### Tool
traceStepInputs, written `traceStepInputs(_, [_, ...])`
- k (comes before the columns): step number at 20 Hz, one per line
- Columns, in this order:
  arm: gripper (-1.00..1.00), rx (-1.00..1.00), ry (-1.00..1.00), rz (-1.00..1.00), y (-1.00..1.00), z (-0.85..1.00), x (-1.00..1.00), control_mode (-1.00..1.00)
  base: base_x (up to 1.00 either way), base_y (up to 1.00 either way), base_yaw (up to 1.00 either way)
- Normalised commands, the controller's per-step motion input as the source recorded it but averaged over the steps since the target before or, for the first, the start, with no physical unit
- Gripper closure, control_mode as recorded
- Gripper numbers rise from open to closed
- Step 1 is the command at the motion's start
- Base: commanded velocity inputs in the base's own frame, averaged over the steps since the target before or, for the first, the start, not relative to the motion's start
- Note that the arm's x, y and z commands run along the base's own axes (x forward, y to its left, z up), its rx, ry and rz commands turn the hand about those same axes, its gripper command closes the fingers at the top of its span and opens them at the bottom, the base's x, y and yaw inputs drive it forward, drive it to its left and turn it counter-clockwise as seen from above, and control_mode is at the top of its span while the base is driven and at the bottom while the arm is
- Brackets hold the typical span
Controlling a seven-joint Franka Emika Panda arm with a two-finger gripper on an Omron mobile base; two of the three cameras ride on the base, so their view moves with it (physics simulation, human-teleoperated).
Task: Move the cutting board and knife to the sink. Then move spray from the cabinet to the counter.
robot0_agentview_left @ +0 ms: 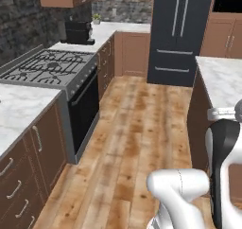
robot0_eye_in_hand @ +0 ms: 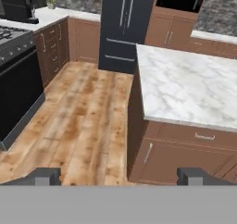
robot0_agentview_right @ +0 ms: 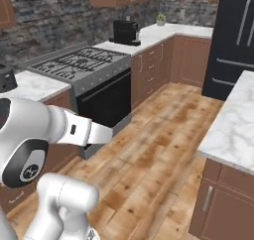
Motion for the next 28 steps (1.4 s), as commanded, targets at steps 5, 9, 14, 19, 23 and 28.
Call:
traceStepInputs(5, [-1.0, 0.0, 0.0, 0.0, 0.0, 0.0, 0.0, 1.0, 1.0, 0.0, 0.05])
traceStepInputs(9, [-1.0, 0.0, 0.0, 0.0, 0.0, 0.0, 0.0, 1.0, 1.0, 0.0, 0.26])
traceStepInputs(14, [-1.0, 0.0, 0.0, 0.0, 0.0, 0.0, 0.0, 1.0, 1.0, 0.19, 0.07])
traceStepInputs(19, [-1.0, 0.0, 0.0, 0.0, 0.0, 0.0, 0.0, 1.0, 1.0, 0.49, -0.2])
traceStepInputs(23, [-1.0, 0.0, 0.0, 0.0, 0.0, 0.0, 0.0, 1.0, 1.0, 0.82, -0.45])
traceStepInputs(28, [-1.0, 0.0, 0.0, 0.0, 0.0, 0.0, 0.0, 1.0, 0.95, 0.4, -0.69])
